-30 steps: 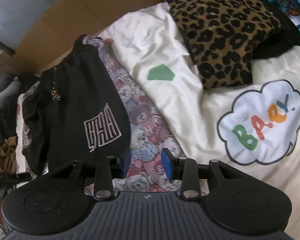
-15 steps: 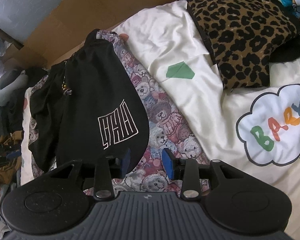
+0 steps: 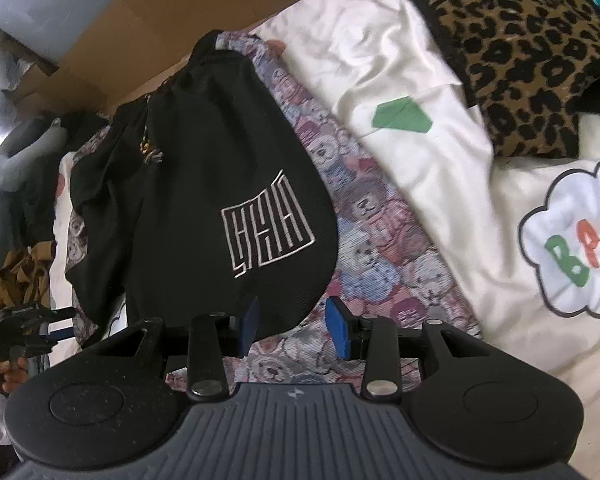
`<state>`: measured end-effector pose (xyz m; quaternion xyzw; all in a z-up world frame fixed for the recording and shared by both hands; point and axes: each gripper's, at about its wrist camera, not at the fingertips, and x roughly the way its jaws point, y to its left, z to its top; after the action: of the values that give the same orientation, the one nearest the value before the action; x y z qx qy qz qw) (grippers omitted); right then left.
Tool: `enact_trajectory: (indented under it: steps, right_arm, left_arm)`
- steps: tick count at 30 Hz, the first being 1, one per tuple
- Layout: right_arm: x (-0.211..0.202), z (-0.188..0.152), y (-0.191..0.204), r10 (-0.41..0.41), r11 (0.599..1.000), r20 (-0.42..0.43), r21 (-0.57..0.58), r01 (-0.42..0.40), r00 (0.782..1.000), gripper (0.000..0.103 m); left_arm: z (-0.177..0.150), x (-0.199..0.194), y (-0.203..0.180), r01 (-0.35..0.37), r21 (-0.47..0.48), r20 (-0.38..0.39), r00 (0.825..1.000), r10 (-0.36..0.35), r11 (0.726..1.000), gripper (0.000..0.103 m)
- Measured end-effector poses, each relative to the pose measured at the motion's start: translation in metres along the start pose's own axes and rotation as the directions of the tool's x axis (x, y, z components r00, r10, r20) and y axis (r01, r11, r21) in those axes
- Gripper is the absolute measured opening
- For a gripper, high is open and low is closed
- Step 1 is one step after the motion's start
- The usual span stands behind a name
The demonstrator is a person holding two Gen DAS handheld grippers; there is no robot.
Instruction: Fold clothes
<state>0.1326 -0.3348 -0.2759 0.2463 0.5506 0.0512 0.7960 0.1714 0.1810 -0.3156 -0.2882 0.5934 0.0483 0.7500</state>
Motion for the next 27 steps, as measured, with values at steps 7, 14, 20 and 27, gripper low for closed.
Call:
enact_trajectory:
  steps: [7, 14, 20, 27]
  right_arm:
    - [0.011, -0.007, 0.013, 0.017, 1.0, -0.035, -0.017, -0.017, 0.999, 0.044]
    - [0.02, -0.014, 0.025, 0.034, 0.999, -0.073, -0.04, -0.037, 0.997, 0.044]
    - [0.022, -0.014, 0.029, 0.039, 0.998, -0.079, -0.044, -0.042, 0.996, 0.044]
    - [0.022, -0.017, 0.024, 0.036, 0.999, -0.091, -0.031, -0.039, 0.995, 0.045]
  left_arm:
    - [-0.014, 0.011, 0.007, 0.072, -0.004, -0.05, 0.996, -0.073, 0.997, 0.015]
    - [-0.035, -0.002, -0.01, 0.098, 0.112, -0.084, 0.992, -0.089, 0.989, 0.004]
    - [-0.056, -0.005, -0.026, 0.181, 0.132, -0.149, 0.976, -0.161, 0.975, 0.004]
    - [-0.068, 0.003, -0.053, 0.242, 0.198, -0.201, 0.958, -0.203, 0.95, 0.004]
